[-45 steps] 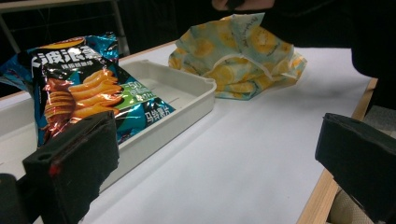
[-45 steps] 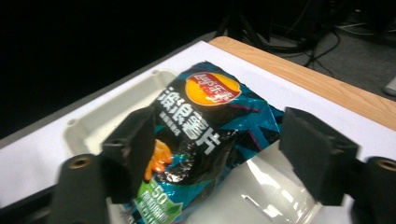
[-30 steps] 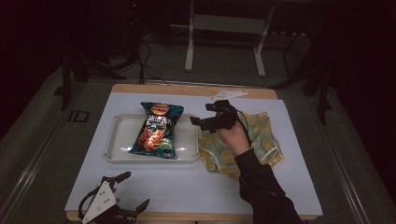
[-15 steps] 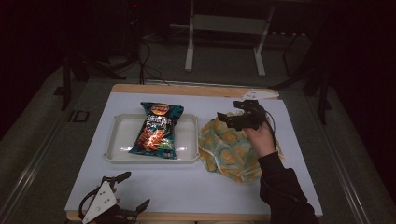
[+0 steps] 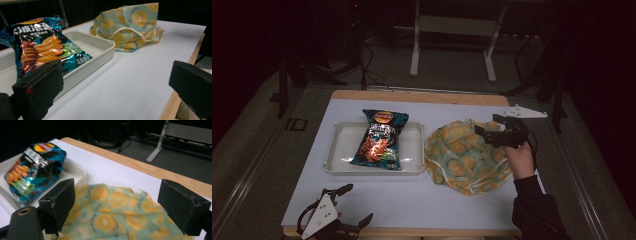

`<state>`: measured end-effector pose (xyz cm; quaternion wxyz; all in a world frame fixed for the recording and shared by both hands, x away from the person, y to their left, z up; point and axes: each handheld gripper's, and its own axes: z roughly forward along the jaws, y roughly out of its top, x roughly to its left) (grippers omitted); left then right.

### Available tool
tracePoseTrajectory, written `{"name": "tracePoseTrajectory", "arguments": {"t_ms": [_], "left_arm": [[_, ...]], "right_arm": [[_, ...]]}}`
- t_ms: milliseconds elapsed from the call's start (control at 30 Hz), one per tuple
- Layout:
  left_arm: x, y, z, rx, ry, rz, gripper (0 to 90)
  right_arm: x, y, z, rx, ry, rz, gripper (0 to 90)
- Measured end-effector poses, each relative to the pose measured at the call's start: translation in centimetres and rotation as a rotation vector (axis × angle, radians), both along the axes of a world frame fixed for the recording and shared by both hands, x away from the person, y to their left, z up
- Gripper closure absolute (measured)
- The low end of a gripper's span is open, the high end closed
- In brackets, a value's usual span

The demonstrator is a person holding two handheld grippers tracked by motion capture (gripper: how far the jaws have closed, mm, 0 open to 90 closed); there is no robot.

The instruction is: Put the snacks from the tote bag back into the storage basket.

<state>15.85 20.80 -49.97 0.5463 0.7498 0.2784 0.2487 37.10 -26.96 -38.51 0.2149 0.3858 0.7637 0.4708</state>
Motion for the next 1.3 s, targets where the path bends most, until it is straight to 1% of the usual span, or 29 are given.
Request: {"name": "tracePoseTrajectory", "arguments": {"t_ms": [167,300,400,433,600,700,800,933,1133,1300], "left_arm": [[0.0,0.0,0.0,0.002,0.001,0.000,0.2],[0.0,-0.1,0.0,0.005,0.002,0.000,0.1],[0.0,-0.1,0.0,0.002,0.003,0.000,0.2],[0.0,-0.1,0.0,0.004,0.002,-0.001,0.1],[0.1,-0.1,0.0,0.003,0.003,-0.001,0.1],[0.1,-0.1,0.0,0.004,0.003,-0.003,0.1],[0.1,-0.2,-0.1,0.004,0.002,-0.003,0.1],[0.1,-0.2,0.0,0.006,0.002,-0.004,0.1],[0.1,-0.2,0.0,0.007,0.001,-0.006,0.2],[0.1,-0.2,0.0,0.009,0.001,-0.007,0.1]], "right_arm": [[-0.8,-2.2,-1.0,0.004,0.002,-0.030,14.3],[-1.7,-3.6,-1.9,0.011,0.000,-0.049,14.3],[-2.2,-4.6,-2.6,0.019,0.002,-0.064,14.3],[-2.4,-4.9,-2.9,0.015,0.005,-0.072,14.3],[-3.4,-6.3,-4.1,0.021,-0.005,-0.104,14.3],[-3.9,-7.0,-4.9,-0.001,-0.003,-0.117,14.3],[-4.3,-7.5,-5.6,-0.012,0.004,-0.125,14.3],[-5.0,-8.2,-6.4,-0.011,0.002,-0.136,14.3],[-5.8,-9.1,-7.6,-0.011,0.015,-0.156,14.3],[-6.5,-9.6,-8.8,-0.014,0.000,-0.177,14.3]]}}
